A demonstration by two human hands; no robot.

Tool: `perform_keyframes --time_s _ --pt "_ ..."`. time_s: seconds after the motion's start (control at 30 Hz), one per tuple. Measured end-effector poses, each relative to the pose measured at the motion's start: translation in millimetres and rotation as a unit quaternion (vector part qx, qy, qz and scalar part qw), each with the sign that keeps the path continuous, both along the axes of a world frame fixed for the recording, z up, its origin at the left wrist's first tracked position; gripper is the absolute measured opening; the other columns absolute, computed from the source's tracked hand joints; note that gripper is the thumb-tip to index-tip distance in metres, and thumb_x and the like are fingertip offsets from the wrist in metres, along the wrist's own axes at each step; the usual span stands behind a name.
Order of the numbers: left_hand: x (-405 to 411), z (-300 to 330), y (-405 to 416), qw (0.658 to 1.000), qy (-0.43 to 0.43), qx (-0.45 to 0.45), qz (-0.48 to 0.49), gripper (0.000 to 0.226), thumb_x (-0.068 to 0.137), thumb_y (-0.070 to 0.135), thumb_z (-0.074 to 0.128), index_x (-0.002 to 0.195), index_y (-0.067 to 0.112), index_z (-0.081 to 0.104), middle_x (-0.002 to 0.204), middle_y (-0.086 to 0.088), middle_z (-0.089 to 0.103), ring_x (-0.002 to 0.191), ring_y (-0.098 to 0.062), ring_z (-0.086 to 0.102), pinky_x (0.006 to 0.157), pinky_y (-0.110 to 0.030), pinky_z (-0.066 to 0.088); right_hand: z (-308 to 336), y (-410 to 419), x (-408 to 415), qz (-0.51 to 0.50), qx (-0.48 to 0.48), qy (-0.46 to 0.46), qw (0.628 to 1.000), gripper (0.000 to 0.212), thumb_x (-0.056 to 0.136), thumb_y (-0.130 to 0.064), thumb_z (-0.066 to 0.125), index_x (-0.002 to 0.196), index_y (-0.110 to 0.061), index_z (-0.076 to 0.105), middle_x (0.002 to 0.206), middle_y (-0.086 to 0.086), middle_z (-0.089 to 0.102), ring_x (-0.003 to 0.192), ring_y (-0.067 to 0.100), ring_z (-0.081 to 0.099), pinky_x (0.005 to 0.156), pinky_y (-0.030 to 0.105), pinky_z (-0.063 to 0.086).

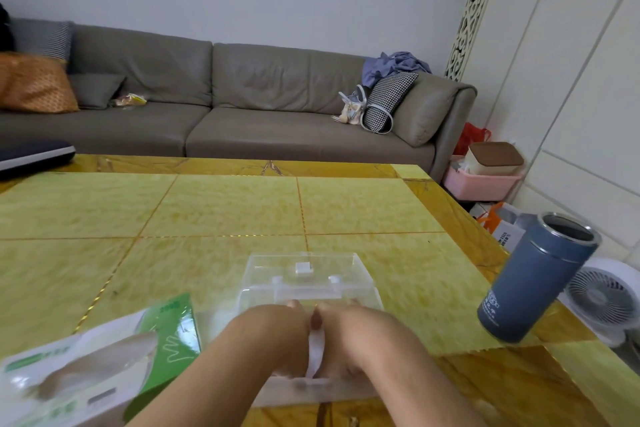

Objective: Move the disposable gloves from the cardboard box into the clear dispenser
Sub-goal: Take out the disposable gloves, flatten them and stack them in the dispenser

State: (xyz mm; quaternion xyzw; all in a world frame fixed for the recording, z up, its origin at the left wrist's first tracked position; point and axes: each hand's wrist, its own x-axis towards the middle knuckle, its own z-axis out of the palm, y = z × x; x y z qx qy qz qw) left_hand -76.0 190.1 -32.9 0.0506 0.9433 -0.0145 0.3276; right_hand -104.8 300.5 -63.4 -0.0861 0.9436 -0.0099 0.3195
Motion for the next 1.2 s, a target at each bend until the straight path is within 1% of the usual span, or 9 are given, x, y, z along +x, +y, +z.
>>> perform_keyframes --time_s 0.07,0.2,0.4,0.57,0.67,0.8,0.97,1.07,1.2 --pt "-1.2 -9.6 -2.9 1.0 0.021 -0.006 -0.003 0.085 0.098 0.019 0.061 0.162 0.006 0.007 0.129 -0.011 0.065 0.117 -0.031 0.064 0.091 -0.034 0.051 -1.4 -0.4 0.4 -0.019 0.003 -0.01 1.0 0.099 0.076 -0.046 0.082 0.156 -0.036 0.027 0.167 0.008 0.029 0.149 0.038 0.039 0.101 0.056 0.052" --pt "-1.5 -13.9 -13.4 0.994 0.092 0.051 -0.014 0.031 0.093 0.026 0.064 0.122 0.017 0.063 0.108 0.0 0.071 0.096 -0.023 0.067 0.071 -0.029 0.046 10.8 0.0 3.5 -0.044 0.005 -0.036 0.998 0.095 0.081 -0.033 0.08 0.159 -0.033 0.024 0.165 0.015 0.024 0.14 0.041 0.048 0.102 0.054 0.052" --pt "4.2 1.6 -28.1 0.995 0.065 0.014 -0.068 0.042 0.093 0.005 0.057 0.134 0.014 0.06 0.122 -0.005 0.068 0.105 -0.024 0.067 0.065 -0.027 0.045 13.1 -0.8 10.0 -0.036 0.002 -0.033 0.999 0.06 0.081 -0.03 0.067 0.134 -0.03 0.042 0.138 0.012 0.052 0.113 0.032 0.06 0.094 0.047 0.054" --pt "23.1 19.0 -51.3 0.983 0.062 0.152 -0.086 0.069 0.095 -0.005 0.037 0.152 0.033 0.043 0.139 0.017 0.062 0.125 -0.006 0.059 0.105 -0.031 0.051 20.3 3.7 13.4 -0.04 -0.052 0.011 0.998 0.07 0.096 -0.001 0.051 0.155 -0.038 0.043 0.154 0.004 0.045 0.12 0.03 0.062 0.098 0.041 0.054" --pt "34.6 26.4 -85.6 0.941 0.11 0.318 -0.026 0.065 0.098 -0.01 0.034 0.135 0.037 0.06 0.125 0.025 0.068 0.114 0.011 0.061 0.105 -0.023 0.05 26.0 8.3 24.3 -0.046 -0.092 0.105 0.989 0.063 0.099 0.001 0.046 0.143 -0.042 0.059 0.151 -0.002 0.056 0.111 0.018 0.068 0.088 0.031 0.056" --pt "54.6 21.3 -150.2 0.852 0.217 0.455 0.139 0.031 0.103 -0.001 0.053 0.109 0.023 0.072 0.1 0.009 0.079 0.095 -0.008 0.074 0.088 -0.032 0.059 43.5 6.9 40.9 -0.036 -0.076 0.251 0.964 0.042 0.1 -0.009 0.046 0.122 -0.036 0.069 0.121 -0.006 0.066 0.089 0.014 0.065 0.073 0.029 0.052" --pt "67.3 6.6 -215.3 0.894 0.303 0.223 0.244 0.013 0.094 0.022 0.071 0.083 0.03 0.073 0.072 0.012 0.075 0.066 -0.003 0.071 0.066 -0.026 0.06 48.6 -36.7 74.2 0.05 -0.159 0.448 0.879 0.039 0.093 -0.009 0.053 0.123 -0.029 0.068 0.109 -0.014 0.069 0.095 0.013 0.064 0.078 0.031 0.057" --pt "71.6 5.9 -216.5 0.922 0.27 0.145 0.236 0.008 0.089 0.031 0.075 0.081 0.031 0.076 0.073 0.013 0.074 0.063 -0.001 0.07 0.064 -0.025 0.061 34.9 -77.3 102.6 0.199 -0.251 0.398 0.86 0.052 0.087 -0.009 0.053 0.138 -0.022 0.057 0.127 -0.008 0.06 0.115 0.013 0.057 0.095 0.029 0.055" --pt "75.5 1.9 -200.1 0.937 0.28 0.052 0.203 0.01 0.087 0.037 0.077 0.095 0.033 0.072 0.085 0.014 0.068 0.069 -0.002 0.065 0.061 -0.024 0.058 1.6 -120.8 118.8 0.269 -0.224 0.24 0.906 0.069 0.1 -0.016 0.051 0.163 -0.019 0.023 0.168 0.002 0.021 0.156 0.022 0.017 0.127 0.034 0.014"
